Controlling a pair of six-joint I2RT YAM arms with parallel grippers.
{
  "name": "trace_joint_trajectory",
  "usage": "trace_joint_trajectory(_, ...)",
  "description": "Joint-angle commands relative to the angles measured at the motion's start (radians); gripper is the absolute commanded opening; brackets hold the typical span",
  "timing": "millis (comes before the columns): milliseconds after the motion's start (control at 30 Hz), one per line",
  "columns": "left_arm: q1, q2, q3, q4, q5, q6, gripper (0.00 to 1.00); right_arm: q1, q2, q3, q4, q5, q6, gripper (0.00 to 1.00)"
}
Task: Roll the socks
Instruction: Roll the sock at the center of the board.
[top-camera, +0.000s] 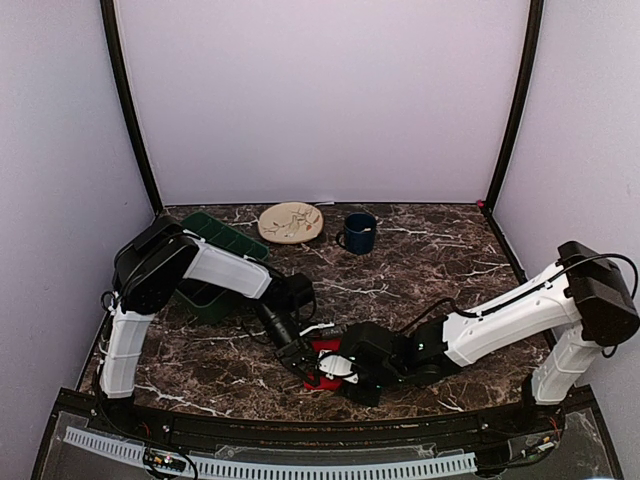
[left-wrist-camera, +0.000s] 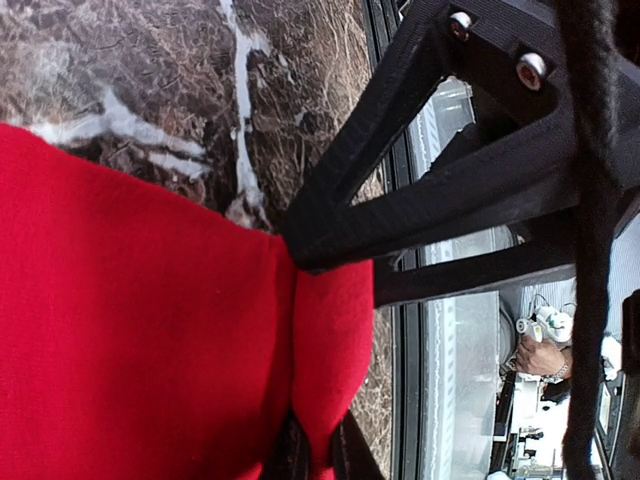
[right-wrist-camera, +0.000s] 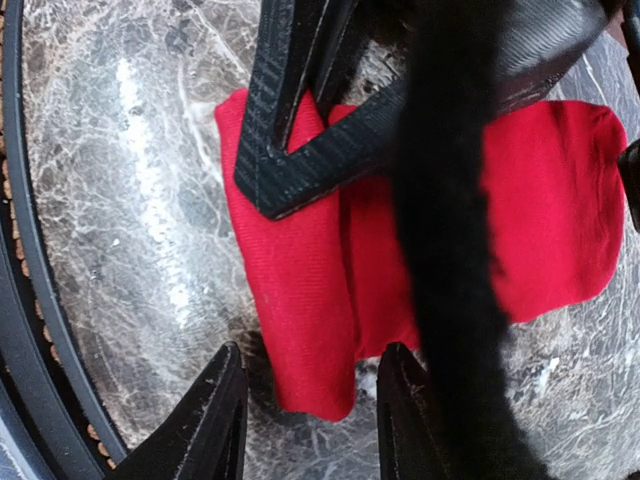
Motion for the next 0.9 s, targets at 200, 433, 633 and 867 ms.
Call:
trace_joint_trajectory(200,0.006,0.025,0.004,-0.046,-0.036,0.035,0.08,0.002,0.042,0.039,0.028,0.019,-0.073,0.40)
trace_joint_trajectory(433,0.006,0.031,0.007,-0.049,-0.032,0.034,0.08,-0.007,0.044,0.041,0.039,0.012,-0.089,0.38)
trace_joint_trajectory(633,0.006,0.035,0.012,-0.053,-0.029,0.038,0.08,-0.015,0.064,0.059,0.039,-0.006,-0.108,0.35)
trace_joint_trajectory(867,0.006,0.035,0.014,-0.053,-0.034,0.034,0.09,-0.027,0.092,0.077,0.024,-0.050,-0.112,0.25)
